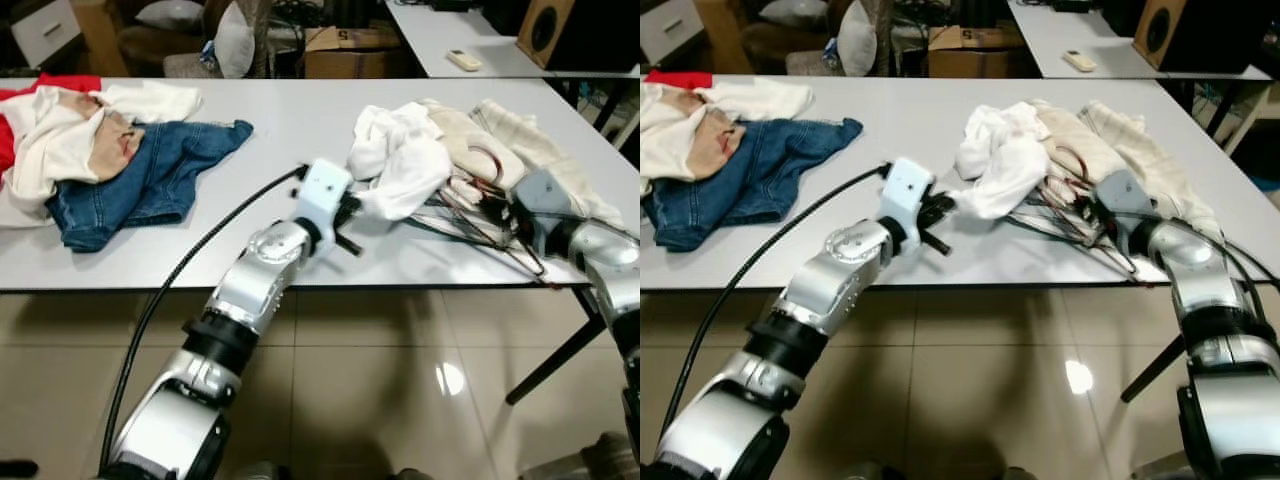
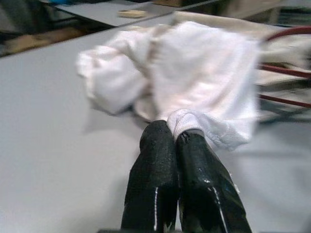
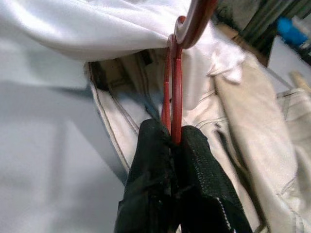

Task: Hang hanger

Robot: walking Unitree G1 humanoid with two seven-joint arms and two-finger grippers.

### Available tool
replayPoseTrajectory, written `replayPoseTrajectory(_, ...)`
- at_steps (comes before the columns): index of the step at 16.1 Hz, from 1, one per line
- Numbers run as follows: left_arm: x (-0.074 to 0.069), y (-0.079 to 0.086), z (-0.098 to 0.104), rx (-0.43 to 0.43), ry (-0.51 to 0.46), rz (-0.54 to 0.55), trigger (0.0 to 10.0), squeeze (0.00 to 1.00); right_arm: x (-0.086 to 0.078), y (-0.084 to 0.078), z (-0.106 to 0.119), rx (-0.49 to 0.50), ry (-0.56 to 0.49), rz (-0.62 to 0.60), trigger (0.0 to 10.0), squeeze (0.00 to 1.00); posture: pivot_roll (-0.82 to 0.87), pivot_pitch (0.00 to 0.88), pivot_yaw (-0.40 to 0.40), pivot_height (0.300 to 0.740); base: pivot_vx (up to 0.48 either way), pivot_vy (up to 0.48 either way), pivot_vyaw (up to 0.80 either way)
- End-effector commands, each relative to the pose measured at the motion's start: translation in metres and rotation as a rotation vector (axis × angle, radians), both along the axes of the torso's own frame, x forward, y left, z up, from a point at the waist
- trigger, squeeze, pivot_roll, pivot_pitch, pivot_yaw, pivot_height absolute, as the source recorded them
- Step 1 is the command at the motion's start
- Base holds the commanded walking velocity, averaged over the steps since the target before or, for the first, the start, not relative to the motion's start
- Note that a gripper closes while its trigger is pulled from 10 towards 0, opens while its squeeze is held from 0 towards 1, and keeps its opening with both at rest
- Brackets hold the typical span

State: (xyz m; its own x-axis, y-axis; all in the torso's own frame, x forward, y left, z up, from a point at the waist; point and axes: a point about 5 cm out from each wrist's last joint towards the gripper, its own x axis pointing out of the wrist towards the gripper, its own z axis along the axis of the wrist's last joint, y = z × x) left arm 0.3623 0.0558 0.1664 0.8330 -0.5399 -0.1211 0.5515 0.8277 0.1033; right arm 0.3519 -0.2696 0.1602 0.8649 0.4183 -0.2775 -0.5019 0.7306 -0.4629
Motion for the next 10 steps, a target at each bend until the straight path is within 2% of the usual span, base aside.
replayPoseTrajectory(1, 0.008, -0.001, 0.021, -0.023, -0.084, 0.024, 10.0, 0.0, 0.001, -0.002, 0.016, 0.014, -0.063, 0.014, 10.0, 0.0, -0.14, 0.0, 0.09, 0.74, 0.0, 0.0, 0.0)
replayPoseTrajectory(3, 0.026, 0.008, 0.039, -0.058, -0.156, 0.14, 10.0, 0.0, -0.006, 0.002, 0.017, -0.006, -0.065, 0.078, 10.0, 0.0, -0.14, 0.0, 0.096, 0.74, 0.0, 0.0, 0.0)
replayPoseTrajectory(4, 0.029, 0.01, 0.044, -0.074, -0.17, 0.168, 10.0, 0.0, -0.007, 0.003, 0.017, -0.012, -0.061, 0.095, 10.0, 0.0, -0.14, 0.0, 0.096, 0.74, 0.0, 0.0, 0.0)
replayPoseTrajectory(5, 0.042, 0.021, 0.068, -0.153, -0.222, 0.29, 10.0, 0.0, -0.015, 0.008, 0.019, -0.041, -0.039, 0.178, 10.0, 0.0, -0.14, 0.0, 0.096, 0.74, 0.0, 0.0, 0.0)
replayPoseTrajectory(8, 0.052, 0.031, 0.094, -0.254, -0.264, 0.378, 10.0, 0.0, -0.025, 0.011, 0.028, -0.052, 0.01, 0.271, 10.0, 0.0, -0.16, 0.0, 0.101, 0.74, 0.0, 0.0, 0.0)
replayPoseTrajectory(10, 0.056, 0.03, 0.101, -0.275, -0.275, 0.406, 10.0, 0.0, -0.04, 0.01, 0.034, -0.119, 0.086, 0.355, 10.0, 0.0, -0.16, 0.0, 0.099, 0.74, 0.0, 0.0, 0.0)
